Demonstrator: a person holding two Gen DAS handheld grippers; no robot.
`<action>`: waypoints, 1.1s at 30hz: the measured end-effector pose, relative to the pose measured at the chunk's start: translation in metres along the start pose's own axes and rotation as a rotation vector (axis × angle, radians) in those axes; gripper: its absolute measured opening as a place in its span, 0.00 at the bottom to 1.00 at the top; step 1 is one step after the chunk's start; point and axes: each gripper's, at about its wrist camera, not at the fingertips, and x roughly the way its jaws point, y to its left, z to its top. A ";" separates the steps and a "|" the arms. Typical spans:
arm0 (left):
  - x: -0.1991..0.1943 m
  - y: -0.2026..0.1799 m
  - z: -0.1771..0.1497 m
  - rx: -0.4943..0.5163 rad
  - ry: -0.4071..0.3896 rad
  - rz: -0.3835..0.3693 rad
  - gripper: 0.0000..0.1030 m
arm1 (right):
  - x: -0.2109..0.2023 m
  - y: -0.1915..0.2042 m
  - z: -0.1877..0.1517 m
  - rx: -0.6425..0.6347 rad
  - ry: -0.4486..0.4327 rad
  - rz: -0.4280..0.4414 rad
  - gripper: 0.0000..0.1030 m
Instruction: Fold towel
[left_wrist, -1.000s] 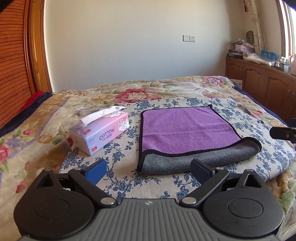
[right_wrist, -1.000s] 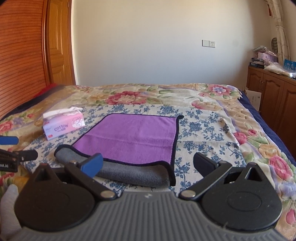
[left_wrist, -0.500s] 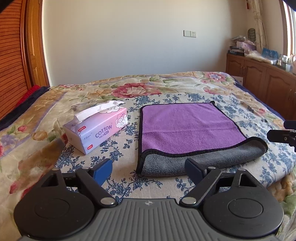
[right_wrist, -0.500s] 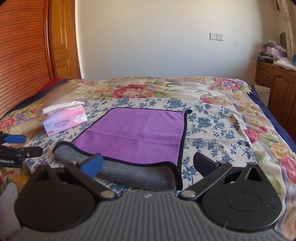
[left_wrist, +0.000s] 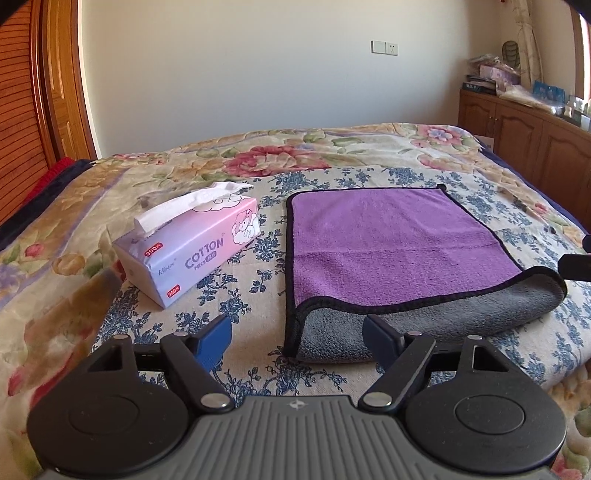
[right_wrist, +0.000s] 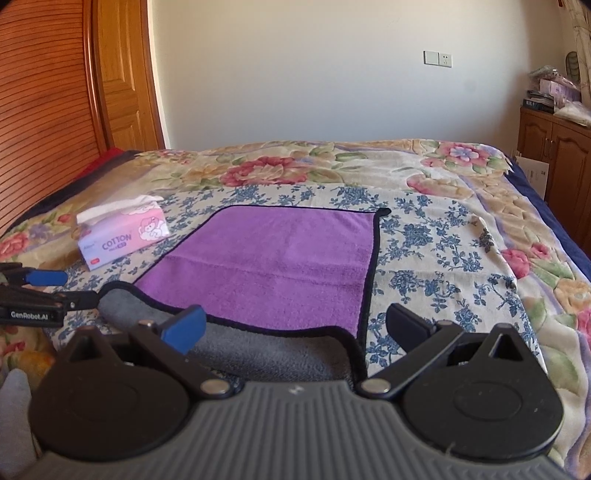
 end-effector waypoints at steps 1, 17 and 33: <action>0.002 0.001 0.000 0.001 0.004 0.000 0.76 | 0.002 -0.001 0.000 0.002 0.004 0.000 1.00; 0.036 0.010 0.009 -0.001 0.035 -0.037 0.62 | 0.033 -0.013 -0.001 0.031 0.097 0.025 0.98; 0.043 0.010 0.011 -0.027 0.064 -0.158 0.33 | 0.051 -0.023 -0.008 0.082 0.214 0.051 0.77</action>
